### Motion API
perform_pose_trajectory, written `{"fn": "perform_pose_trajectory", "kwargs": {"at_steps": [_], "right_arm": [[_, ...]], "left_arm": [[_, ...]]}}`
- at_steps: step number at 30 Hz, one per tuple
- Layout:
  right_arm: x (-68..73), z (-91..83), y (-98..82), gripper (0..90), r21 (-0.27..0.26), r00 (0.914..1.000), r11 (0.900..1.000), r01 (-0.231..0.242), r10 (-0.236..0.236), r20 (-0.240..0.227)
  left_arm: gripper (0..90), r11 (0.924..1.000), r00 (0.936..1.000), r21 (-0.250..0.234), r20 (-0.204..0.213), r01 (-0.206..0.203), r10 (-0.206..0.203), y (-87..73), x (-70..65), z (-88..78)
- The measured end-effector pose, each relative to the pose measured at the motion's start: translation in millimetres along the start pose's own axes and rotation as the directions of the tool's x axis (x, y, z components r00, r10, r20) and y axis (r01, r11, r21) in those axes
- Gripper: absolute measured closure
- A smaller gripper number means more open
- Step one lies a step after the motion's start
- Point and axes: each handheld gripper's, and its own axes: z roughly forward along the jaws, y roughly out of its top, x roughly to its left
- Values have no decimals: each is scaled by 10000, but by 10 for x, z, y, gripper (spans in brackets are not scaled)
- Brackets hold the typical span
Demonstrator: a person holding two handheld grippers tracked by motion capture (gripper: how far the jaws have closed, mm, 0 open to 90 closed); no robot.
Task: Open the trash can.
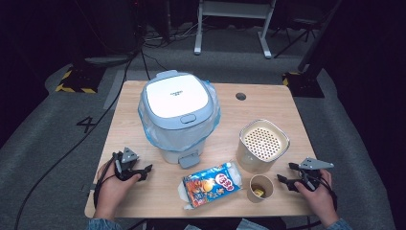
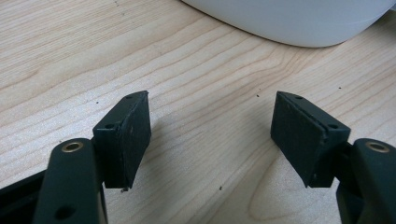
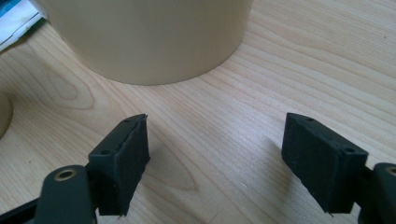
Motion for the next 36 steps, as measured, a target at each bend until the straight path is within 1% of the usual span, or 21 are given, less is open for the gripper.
{"fn": "perform_pose_trajectory", "kwargs": {"at_steps": [4, 9, 11, 12, 15, 16, 17, 20, 21, 22, 23, 24, 26, 27, 28, 29, 30, 32, 33, 34, 36], "right_arm": [[0, 0, 0, 235, -1, 10000, 10000, -3, 3, 1], [0, 0, 0, 235, 1, 10000, 10000, -2, 2, 2], [0, 0, 0, 235, 0, 10000, 10000, -2, 2, 2], [0, 0, 0, 235, 0, 10000, 10000, -2, 2, 2], [0, 0, 0, 235, -2, 10000, 10000, -2, 2, 3], [0, 0, 0, 235, -4, 10000, 10000, 1, -1, 2], [0, 0, 0, 235, -2, 10000, 10000, -2, 2, 2], [0, 1, 0, 235, -5, 10000, 10000, -6, 6, 3], [0, 1, 0, 235, -5, 10000, 10000, -6, 6, 3], [-1, 1, 1, 234, -1, 10000, 10000, -6, 6, -9], [-5, 4, 2, 232, -9, 10000, 10000, 25, -25, -12], [-6, 5, 3, 232, -8, 10000, 10000, 31, -31, -13], [-5, 5, 3, 232, -1, 10000, 10000, 26, -26, -15], [-5, 5, 3, 232, -2, 10000, 10000, 25, -25, -16], [-5, 5, 3, 232, -2, 10000, 10000, 25, -25, -16], [-5, 5, 3, 232, -3, 10000, 10000, 27, -27, -15], [-6, 5, 3, 232, -6, 10000, 10000, 34, -34, -13], [-6, 5, 3, 232, -7, 10000, 10000, 35, -35, -14], [-6, 5, 3, 232, -7, 10000, 10000, 35, -35, -14], [-6, 5, 3, 232, -4, 10000, 10000, 29, -29, -15], [-5, 5, 3, 232, -5, 10000, 10000, 28, -28, -14]], "left_arm": [[289, 10000, 10000, 15, -20, 67, -67, -1, -3, -1], [293, 10000, 10000, 53, -27, 41, -41, 0, 2, -4], [355, 9998, 9998, -26, 108, -172, 172, -6, 23, -18], [390, 9998, 9998, -26, 108, -172, 172, -6, 23, -18], [492, 9987, 9996, 453, 146, -234, 228, 39, 37, -84], [509, 9988, 9996, 446, 191, -223, 214, 58, 41, -111], [521, 9993, 9994, 355, 324, -122, 110, 78, 42, -143], [553, 9996, 9962, -270, 864, 71, -48, 136, 31, -249], [569, 9996, 9962, -270, 864, 71, -48, 136, 31, -249], [569, 9994, 9957, -335, 921, 115, -84, 155, 16, -289], [582, 9989, 9946, -466, 1033, -34, 82, 190, -8, -356], [586, 9986, 9937, -528, 1112, -90, 148, 208, -18, -386], [599, 9969, 9902, -773, 1376, -112, 217, 241, -29, -439], [600, 9969, 9902, -773, 1376, -112, 217, 241, -29, -439], [600, 9953, 9887, -968, 1483, -86, 230, 259, -32, -467], [608, 9906, 9850, -1371, 1708, 7, 230, 298, -28, -533], [613, 9874, 9826, -1577, 1853, 145, 152, 316, -27, -569], [622, 9814, 9794, -1904, 2017, 257, 135, 360, -29, -654], [630, 9814, 9794, -1904, 2017, 257, 135, 360, -29, -654], [641, 9731, 9744, -2280, 2238, 327, 197, 406, -37, -739], [653, 9636, 9689, -2645, 2460, 400, 273, 462, -48, -815]]}}
